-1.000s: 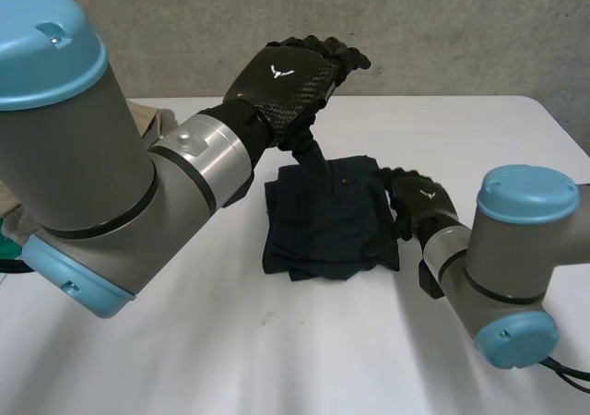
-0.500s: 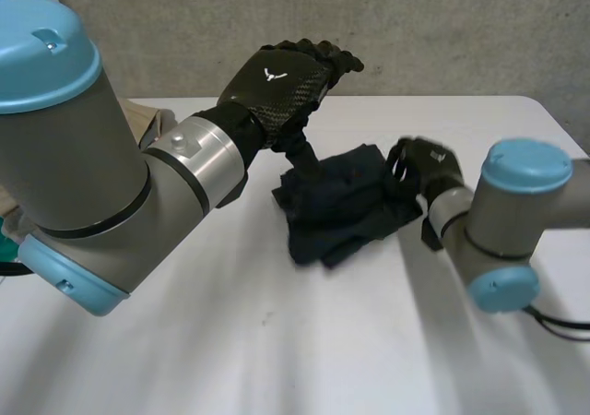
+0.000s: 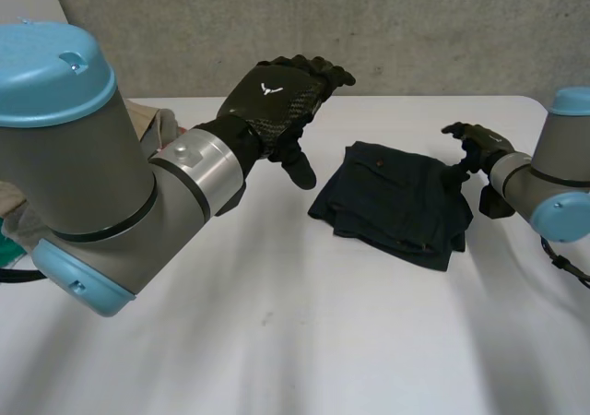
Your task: Fold the laundry.
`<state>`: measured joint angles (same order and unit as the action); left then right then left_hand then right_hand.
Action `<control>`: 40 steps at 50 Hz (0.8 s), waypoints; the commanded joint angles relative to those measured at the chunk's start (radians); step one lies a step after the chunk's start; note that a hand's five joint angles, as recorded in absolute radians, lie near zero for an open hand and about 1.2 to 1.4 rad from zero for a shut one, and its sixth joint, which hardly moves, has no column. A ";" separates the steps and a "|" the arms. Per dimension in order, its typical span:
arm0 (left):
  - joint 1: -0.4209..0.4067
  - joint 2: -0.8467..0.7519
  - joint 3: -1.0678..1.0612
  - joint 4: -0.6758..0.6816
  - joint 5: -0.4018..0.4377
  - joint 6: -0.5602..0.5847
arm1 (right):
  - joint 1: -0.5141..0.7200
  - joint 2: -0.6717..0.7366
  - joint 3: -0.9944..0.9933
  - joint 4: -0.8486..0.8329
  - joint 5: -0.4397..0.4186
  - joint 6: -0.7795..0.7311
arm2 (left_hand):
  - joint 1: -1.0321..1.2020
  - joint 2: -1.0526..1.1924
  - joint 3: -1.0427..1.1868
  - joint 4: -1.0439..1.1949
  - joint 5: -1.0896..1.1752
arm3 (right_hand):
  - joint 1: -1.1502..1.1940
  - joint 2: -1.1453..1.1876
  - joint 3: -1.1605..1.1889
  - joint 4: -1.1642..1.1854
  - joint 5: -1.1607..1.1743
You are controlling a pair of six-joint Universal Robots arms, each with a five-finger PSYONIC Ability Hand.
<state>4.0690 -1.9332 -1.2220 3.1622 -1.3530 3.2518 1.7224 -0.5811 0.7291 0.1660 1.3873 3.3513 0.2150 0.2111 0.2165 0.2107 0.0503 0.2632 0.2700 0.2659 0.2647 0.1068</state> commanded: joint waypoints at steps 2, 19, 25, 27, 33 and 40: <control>0.010 0.006 -0.031 0.007 0.009 0.000 | -0.084 -0.019 0.041 -0.077 -0.217 -0.190 | -0.040 -0.037 -0.042 -0.036 -0.050 | -0.089 -0.095 -0.091 -0.090 -0.107; 0.024 -0.036 -0.027 0.024 0.028 0.002 | -0.149 0.283 -0.441 0.200 -0.482 -0.334 | -0.040 -0.037 -0.042 -0.036 -0.050 | -0.089 -0.095 -0.091 -0.090 -0.107; 0.031 -0.049 -0.027 0.025 0.032 0.003 | -0.139 0.311 -0.444 0.205 -0.525 -0.365 | -0.040 -0.037 -0.042 -0.036 -0.050 | -0.089 -0.095 -0.091 -0.090 -0.107; 0.036 -0.052 -0.025 0.025 0.034 0.003 | -0.135 0.325 -0.447 0.207 -0.536 -0.372 | -0.040 -0.037 -0.042 -0.036 -0.050 | -0.089 -0.095 -0.091 -0.090 -0.107; 0.039 -0.052 -0.025 0.024 0.035 0.003 | -0.129 0.323 -0.451 0.195 -0.536 -0.363 | -0.040 -0.037 -0.042 -0.036 -0.050 | 1.132 1.126 1.130 1.131 1.114; 0.039 -0.040 -0.025 0.025 0.035 0.003 | -0.155 0.282 -0.451 0.000 -0.326 -0.150 | -0.040 -0.037 -0.042 -0.036 -0.050 | 1.133 1.126 1.130 1.132 1.115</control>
<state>4.1082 -1.9842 -1.2475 3.1872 -1.3177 3.2552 1.5897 -0.2588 0.2778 0.3480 0.8745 2.9989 0.2150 0.2111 0.2165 0.2107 0.0503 0.9063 1.0350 1.0221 1.0505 0.8281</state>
